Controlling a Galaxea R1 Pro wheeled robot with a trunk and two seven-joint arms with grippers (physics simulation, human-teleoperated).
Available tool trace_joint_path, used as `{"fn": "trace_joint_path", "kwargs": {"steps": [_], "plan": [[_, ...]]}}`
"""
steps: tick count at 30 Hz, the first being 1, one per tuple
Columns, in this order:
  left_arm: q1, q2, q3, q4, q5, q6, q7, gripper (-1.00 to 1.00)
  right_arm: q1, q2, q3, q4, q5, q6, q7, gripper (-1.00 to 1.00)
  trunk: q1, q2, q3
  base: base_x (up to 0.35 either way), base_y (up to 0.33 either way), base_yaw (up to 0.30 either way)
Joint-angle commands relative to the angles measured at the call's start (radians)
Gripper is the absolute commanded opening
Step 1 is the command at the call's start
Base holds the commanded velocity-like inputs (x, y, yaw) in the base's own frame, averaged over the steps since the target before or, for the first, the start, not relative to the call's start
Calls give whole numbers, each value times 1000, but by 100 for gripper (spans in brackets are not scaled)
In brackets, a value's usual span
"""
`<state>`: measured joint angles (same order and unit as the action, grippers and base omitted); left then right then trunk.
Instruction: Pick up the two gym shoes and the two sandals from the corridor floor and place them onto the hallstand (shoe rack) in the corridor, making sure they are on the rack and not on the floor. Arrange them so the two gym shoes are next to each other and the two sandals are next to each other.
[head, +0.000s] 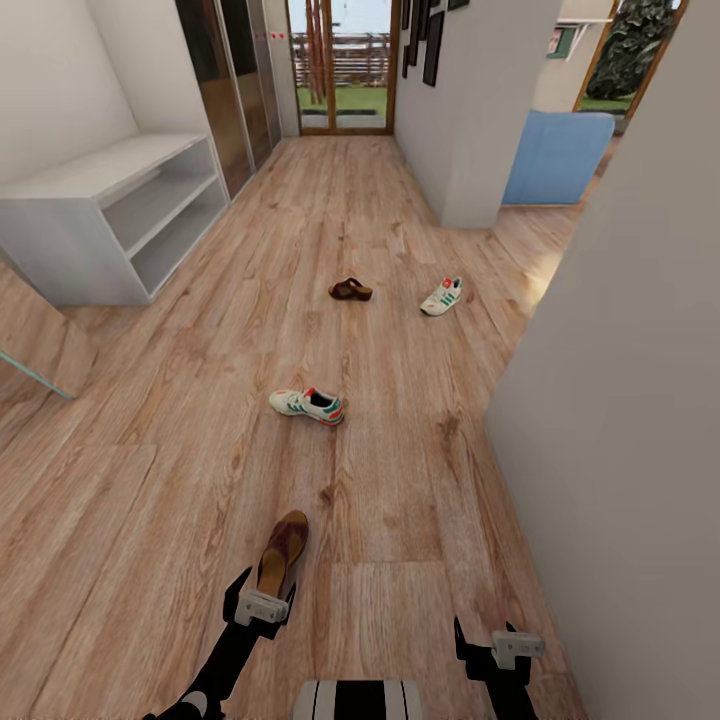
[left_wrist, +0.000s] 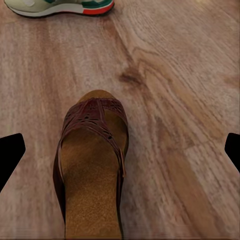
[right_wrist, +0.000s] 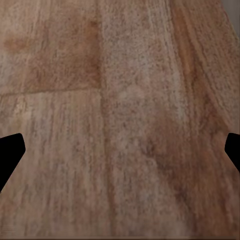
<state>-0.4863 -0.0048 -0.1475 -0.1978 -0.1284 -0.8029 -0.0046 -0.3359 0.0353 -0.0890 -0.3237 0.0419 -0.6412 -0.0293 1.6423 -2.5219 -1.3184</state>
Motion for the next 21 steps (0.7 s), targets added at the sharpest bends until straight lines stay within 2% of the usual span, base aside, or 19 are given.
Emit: {"fn": "trace_joint_path", "kwargs": {"steps": [1, 21], "plan": [[0, 0, 0, 0, 0, 0, 0, 100, 0, 0, 0, 0, 0, 0, 0, 100, 0, 0, -2, 0, 0, 0], [0, 15, 5, 0, 2, -10, 0, 100, 0, 0, 0, 0, 1, -1, -1, 100, 0, 0, -32, 0, 0, 0]]}}
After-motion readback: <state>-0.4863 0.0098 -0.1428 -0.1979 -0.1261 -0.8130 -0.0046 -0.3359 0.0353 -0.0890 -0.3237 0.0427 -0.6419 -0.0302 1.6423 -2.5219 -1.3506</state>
